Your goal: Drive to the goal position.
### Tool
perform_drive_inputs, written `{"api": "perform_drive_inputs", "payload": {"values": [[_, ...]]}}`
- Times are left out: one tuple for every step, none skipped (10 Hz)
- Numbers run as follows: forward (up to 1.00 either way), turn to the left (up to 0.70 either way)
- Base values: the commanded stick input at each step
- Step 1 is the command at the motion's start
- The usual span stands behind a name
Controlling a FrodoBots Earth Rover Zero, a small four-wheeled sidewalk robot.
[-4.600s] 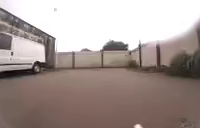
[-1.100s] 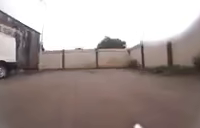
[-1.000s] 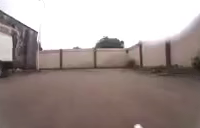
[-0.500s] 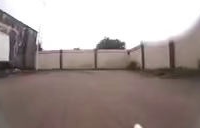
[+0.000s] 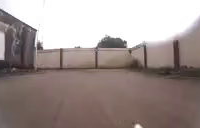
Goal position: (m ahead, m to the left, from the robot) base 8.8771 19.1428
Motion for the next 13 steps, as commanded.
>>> {"api": "perform_drive_inputs", "payload": {"values": [[0.7, 0.06], [0.7, 0.06], [0.7, 0.06], [0.7, 0.06], [0.7, 0.06], [0.7, 0.06], [0.7, 0.06], [0.7, 0.06], [0.7, 0.06], [0.7, 0.06], [0.7, 0.06], [0.7, 0.06], [0.7, 0.06]]}}
